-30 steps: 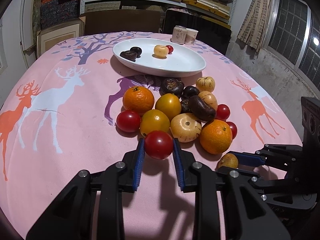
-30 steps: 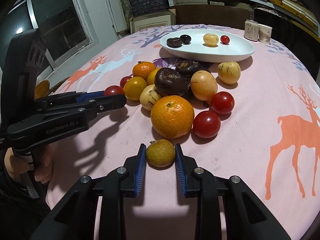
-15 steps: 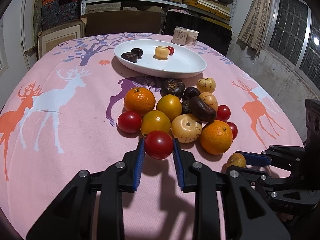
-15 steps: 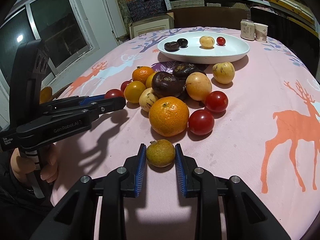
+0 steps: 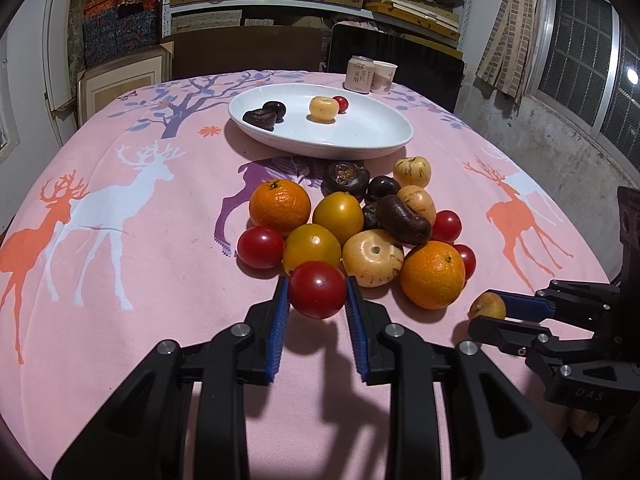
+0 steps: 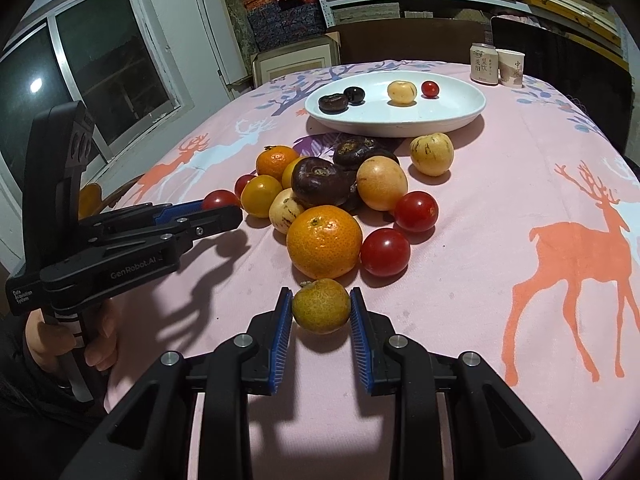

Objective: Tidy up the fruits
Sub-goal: 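Release the tomato in the plate with the left tool while the right tool drops its fruit there, then close the left tool on a yellow tomato while the right tool returns to the pile, then close the right tool on a red cherry tomato in the pile, then release the yellow tomato in the plate with the left tool while the right tool drops the red tomato there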

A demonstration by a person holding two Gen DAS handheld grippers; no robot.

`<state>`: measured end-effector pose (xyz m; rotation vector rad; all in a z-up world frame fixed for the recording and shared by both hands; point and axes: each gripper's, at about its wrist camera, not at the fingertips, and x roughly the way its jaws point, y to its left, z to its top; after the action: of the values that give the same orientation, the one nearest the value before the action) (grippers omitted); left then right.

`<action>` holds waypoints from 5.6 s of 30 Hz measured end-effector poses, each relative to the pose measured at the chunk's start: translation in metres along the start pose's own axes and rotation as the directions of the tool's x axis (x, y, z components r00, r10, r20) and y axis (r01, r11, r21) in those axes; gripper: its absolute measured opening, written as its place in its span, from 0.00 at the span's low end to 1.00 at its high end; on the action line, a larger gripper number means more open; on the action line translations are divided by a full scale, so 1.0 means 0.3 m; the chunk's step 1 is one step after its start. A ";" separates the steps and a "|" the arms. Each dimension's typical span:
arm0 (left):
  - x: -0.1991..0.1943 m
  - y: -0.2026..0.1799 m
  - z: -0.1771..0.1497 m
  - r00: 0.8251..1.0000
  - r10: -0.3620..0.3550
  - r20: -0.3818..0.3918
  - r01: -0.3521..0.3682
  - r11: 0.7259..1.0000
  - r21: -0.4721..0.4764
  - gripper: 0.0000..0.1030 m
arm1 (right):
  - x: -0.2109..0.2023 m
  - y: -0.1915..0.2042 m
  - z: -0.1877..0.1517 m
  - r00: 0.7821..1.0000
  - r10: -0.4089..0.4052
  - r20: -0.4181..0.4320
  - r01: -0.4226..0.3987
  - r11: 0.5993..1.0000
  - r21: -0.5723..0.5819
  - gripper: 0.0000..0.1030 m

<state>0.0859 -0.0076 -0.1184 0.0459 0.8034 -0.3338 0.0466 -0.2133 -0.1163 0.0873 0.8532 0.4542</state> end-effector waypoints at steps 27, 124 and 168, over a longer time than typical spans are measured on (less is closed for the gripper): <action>0.264 -0.023 0.568 0.998 -0.051 -0.031 0.052 0.997 0.051 0.26 | 0.094 -0.382 0.654 0.995 -0.077 0.066 0.069 0.990 0.124 0.28; 0.077 0.081 0.017 0.993 -0.070 -0.099 0.067 0.997 -0.031 0.35 | 0.107 -0.092 0.085 0.994 -0.087 -0.059 0.087 0.996 -0.005 0.30; 0.004 0.008 0.184 0.998 -0.067 -0.011 0.067 0.997 0.043 0.35 | -0.108 -0.222 0.211 0.993 -0.081 0.081 0.074 0.994 0.086 0.30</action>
<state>0.1261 -0.0148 -0.0810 0.0617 0.8081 -0.4147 0.0985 -0.2803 -0.0684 0.1485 0.7897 0.3399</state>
